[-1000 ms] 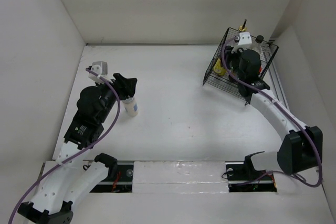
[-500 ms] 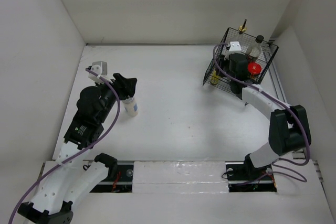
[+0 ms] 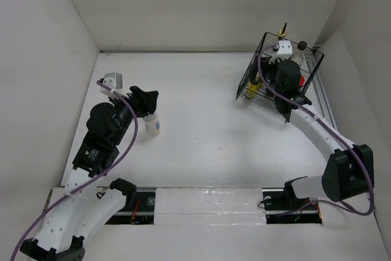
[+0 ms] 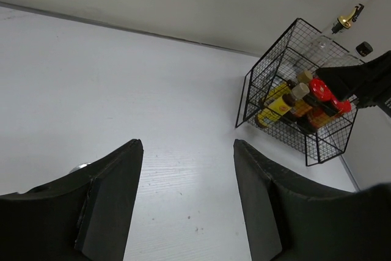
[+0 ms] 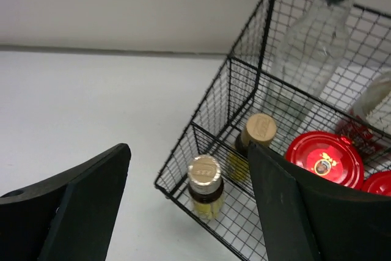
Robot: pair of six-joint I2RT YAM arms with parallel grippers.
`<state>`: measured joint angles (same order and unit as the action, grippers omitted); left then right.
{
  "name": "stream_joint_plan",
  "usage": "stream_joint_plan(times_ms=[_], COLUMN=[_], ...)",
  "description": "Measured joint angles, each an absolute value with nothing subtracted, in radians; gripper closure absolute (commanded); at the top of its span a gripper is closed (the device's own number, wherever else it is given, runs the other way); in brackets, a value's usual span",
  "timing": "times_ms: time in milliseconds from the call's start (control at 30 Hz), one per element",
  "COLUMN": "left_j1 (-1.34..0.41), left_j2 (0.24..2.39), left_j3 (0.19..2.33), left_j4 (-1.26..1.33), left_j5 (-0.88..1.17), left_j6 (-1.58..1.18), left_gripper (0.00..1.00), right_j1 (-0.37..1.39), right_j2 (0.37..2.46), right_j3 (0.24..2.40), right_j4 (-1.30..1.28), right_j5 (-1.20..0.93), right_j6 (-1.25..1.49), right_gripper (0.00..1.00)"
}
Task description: Organize the condiment bottles
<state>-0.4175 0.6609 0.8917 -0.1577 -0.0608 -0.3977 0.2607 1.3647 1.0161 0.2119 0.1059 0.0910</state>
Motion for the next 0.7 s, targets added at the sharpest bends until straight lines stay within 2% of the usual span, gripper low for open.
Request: stream_joint_plan(times_ms=[33,100,133,200,267,300,367,400,433,533,700], left_j1=[-0.418,-0.417,-0.418,-0.418,-0.418,-0.418,-0.418,-0.418,-0.417,-0.417,-0.417], left_j2=[0.656,0.643,0.637,0.625,0.613,0.606,0.583,0.570,0.558,0.501,0.449], left_j3=[0.892,0.892,0.892,0.892,0.892,0.892,0.892,0.891,0.889,0.864,0.851], left_j4=[-0.158,-0.158,-0.158,-0.159,-0.160,-0.161,-0.164,-0.165,-0.165,-0.164,-0.157], left_j5=[-0.062,-0.070,-0.078,-0.097,-0.123,-0.139,-0.179,-0.199,-0.219,-0.277,-0.320], left_j6=[-0.398,-0.400,-0.401,-0.408,-0.416,-0.421,-0.431,-0.433,-0.438,-0.450,-0.458], left_gripper=[0.42,0.39,0.38,0.37,0.37,0.35,0.33,0.30,0.22,0.16,0.11], right_j1=[0.272,0.308,0.334,0.406,0.496,0.545,0.646,0.693,0.735,0.841,0.939], right_j2=[1.348,1.327,1.324,1.342,1.393,1.432,1.529,1.586,1.645,1.815,1.983], right_j3=[1.016,1.016,1.016,1.017,1.017,1.018,1.025,1.035,1.053,1.135,1.262], right_j4=[0.216,0.221,0.227,0.261,0.308,0.342,0.389,0.404,0.418,0.432,0.434], right_j5=[0.104,0.085,0.067,0.013,-0.044,-0.074,-0.136,-0.165,-0.193,-0.266,-0.342], right_j6=[0.091,0.092,0.093,0.096,0.103,0.106,0.112,0.114,0.112,0.095,0.055], right_gripper=[0.20,0.42,0.61,0.88,0.91,0.88,0.67,0.52,0.26,0.07,0.01])
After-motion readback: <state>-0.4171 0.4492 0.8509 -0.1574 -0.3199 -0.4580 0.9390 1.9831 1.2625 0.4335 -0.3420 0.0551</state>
